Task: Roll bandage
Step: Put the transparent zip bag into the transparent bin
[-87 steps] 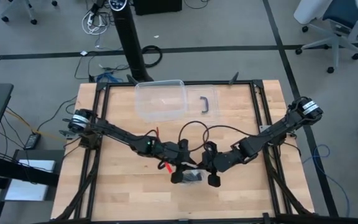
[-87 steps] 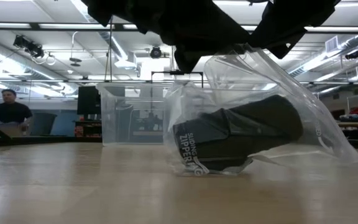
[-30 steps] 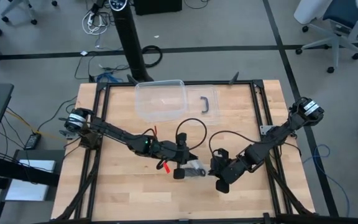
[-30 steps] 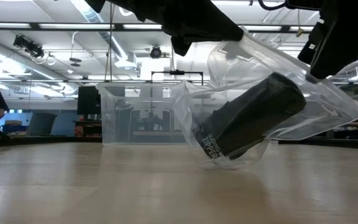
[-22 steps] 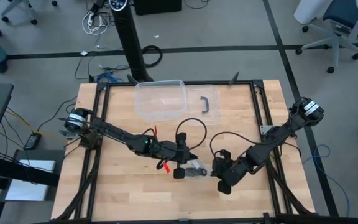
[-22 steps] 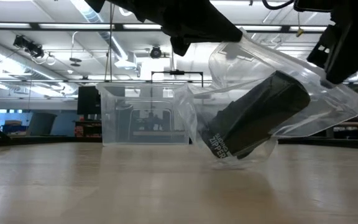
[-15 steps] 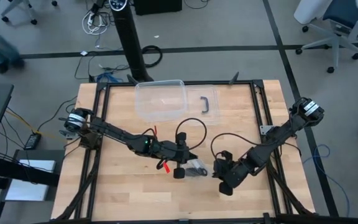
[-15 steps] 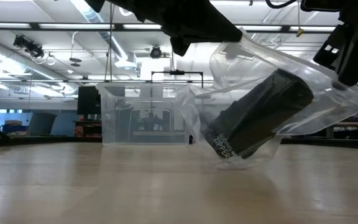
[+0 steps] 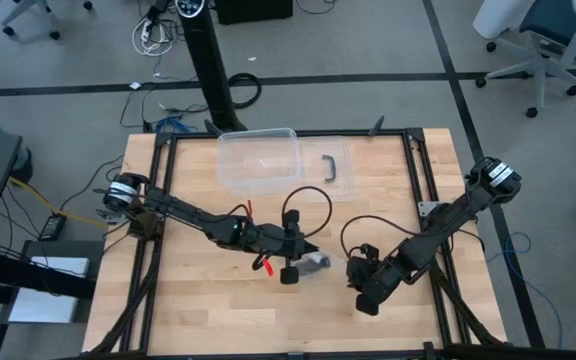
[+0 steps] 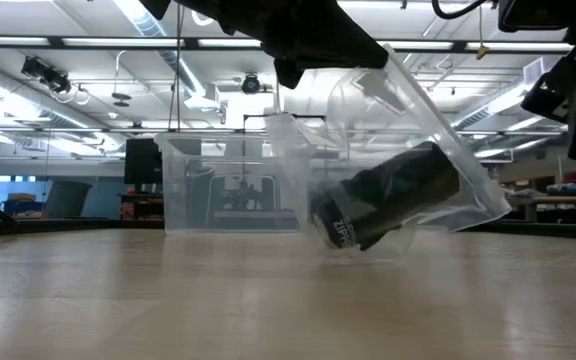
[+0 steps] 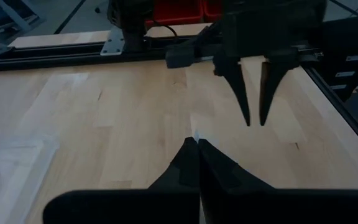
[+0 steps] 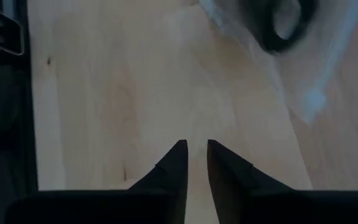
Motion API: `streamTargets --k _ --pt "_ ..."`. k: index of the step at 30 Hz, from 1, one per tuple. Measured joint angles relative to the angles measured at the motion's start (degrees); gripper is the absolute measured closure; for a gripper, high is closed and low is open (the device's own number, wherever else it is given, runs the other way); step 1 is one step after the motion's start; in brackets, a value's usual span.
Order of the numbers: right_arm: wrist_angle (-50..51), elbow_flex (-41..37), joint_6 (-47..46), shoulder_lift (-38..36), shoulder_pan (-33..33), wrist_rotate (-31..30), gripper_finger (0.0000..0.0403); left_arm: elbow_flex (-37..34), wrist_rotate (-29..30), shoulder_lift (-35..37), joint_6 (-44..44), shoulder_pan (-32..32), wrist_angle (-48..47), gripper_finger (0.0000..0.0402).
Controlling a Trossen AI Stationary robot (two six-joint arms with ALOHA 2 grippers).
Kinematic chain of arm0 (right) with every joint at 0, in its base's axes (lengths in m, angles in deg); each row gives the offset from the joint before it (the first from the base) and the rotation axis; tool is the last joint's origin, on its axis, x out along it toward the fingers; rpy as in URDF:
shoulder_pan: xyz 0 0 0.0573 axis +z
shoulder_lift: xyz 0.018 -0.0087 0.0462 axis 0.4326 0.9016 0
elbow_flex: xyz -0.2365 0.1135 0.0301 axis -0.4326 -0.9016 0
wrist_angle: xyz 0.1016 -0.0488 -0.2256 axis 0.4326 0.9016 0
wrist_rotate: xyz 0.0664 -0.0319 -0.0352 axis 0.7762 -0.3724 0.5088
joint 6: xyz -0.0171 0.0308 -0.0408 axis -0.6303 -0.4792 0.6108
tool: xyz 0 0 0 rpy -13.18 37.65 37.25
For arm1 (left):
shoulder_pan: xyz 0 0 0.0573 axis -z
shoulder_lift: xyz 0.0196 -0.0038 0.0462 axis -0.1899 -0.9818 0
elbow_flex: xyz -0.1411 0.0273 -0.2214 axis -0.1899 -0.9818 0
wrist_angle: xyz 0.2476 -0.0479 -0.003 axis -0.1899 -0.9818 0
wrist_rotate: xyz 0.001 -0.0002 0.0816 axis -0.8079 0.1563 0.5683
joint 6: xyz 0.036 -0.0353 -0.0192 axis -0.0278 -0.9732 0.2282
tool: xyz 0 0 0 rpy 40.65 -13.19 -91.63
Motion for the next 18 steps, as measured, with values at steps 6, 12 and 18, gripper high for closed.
streamTargets --k 6,12,18 --pt "-0.1 0.0 0.2 0.0 0.0 -0.5 0.0311 0.0 -0.4 0.0 0.0 0.0 -0.1 0.0401" --pt "3.6 1.8 1.4 -0.2 0.0 -4.5 0.0250 0.0 -1.2 -0.1 0.0 0.1 -1.8 0.0401" --pt "2.5 2.4 6.8 -0.2 -0.7 -14.1 0.0192 0.0 -4.7 -0.1 3.1 1.9 -0.9 0.0401"
